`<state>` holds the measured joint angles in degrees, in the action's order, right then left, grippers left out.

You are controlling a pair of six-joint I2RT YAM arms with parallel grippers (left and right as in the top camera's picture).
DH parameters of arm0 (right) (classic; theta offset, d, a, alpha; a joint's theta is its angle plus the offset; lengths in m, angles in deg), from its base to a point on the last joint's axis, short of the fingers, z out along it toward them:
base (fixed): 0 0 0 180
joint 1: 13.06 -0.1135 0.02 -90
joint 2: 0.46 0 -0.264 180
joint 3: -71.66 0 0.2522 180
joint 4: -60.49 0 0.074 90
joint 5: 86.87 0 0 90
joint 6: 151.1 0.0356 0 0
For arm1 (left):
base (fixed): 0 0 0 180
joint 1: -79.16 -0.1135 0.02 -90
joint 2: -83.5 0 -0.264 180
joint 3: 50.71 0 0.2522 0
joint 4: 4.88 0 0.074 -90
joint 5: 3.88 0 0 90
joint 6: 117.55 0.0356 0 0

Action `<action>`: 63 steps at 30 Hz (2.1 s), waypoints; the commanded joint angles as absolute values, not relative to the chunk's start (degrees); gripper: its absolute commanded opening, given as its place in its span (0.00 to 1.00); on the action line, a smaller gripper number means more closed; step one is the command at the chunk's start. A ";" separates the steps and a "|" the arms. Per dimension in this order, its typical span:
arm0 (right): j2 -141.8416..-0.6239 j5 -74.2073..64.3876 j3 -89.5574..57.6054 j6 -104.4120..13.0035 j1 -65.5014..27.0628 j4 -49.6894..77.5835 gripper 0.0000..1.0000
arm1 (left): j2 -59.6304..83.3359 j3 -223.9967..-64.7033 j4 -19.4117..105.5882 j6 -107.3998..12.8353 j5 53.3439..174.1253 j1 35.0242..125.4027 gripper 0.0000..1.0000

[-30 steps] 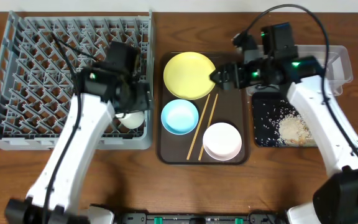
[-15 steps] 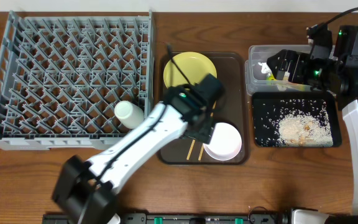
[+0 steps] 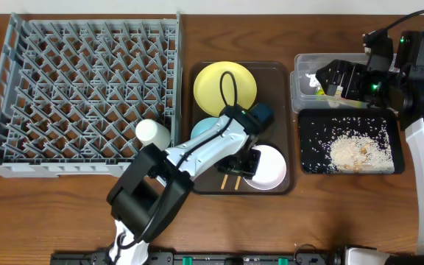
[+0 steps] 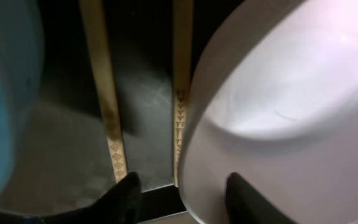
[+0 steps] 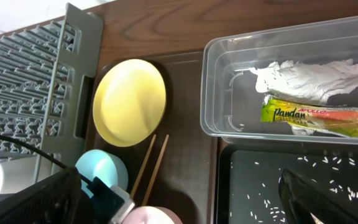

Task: Sort waste into correct bins and load items into the dishwasher
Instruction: 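Grasp the white bowl on the brown tray with the left gripper, then place the white bowl upright into the dish rack's back edge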

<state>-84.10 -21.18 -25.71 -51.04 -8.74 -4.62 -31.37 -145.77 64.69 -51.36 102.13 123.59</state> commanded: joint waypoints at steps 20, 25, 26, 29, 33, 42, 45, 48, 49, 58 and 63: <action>-84.03 -20.64 -25.87 -50.67 -9.11 -5.41 0.99 | -20.27 -150.60 63.82 -49.61 97.56 122.34 0.07; -84.03 -20.64 -25.87 -50.67 -9.11 -5.41 0.99 | -11.06 -151.96 62.42 -47.47 79.09 120.73 0.07; -84.03 -20.66 -25.87 -50.67 -9.11 -5.41 0.99 | -9.56 -151.96 62.01 -47.21 74.81 120.29 0.07; -84.03 -20.66 -25.87 -50.67 -9.11 -5.41 0.99 | -6.82 -151.96 60.08 -44.60 61.32 119.00 0.07; -84.03 -20.66 -25.87 -50.67 -9.11 -5.41 0.99 | -6.67 -151.91 54.05 -39.38 44.12 116.79 0.07; -84.03 -20.66 -25.87 -50.67 -9.11 -5.41 0.99 | -12.40 -151.91 34.25 -29.65 28.36 107.28 0.07; -84.03 -20.66 -25.87 -50.67 -9.11 -5.41 0.99 | -16.42 -151.91 25.72 -23.36 26.81 104.03 0.07; -84.03 -20.66 -25.87 -50.67 -9.11 -5.39 0.99 | -20.59 -151.91 17.72 -17.66 26.63 101.84 0.07; -84.03 -20.66 -25.87 -50.67 -9.11 -5.41 0.99 | -21.95 -151.91 15.17 -16.02 26.53 101.36 0.07; -84.03 -20.66 -25.87 -50.67 -9.11 -5.41 0.99 | -32.48 -151.91 -6.17 -1.46 21.96 96.77 0.08; -84.03 -20.66 -25.87 -50.67 -9.11 -5.41 0.99 | -34.41 -151.91 -6.71 -0.96 21.98 93.84 0.07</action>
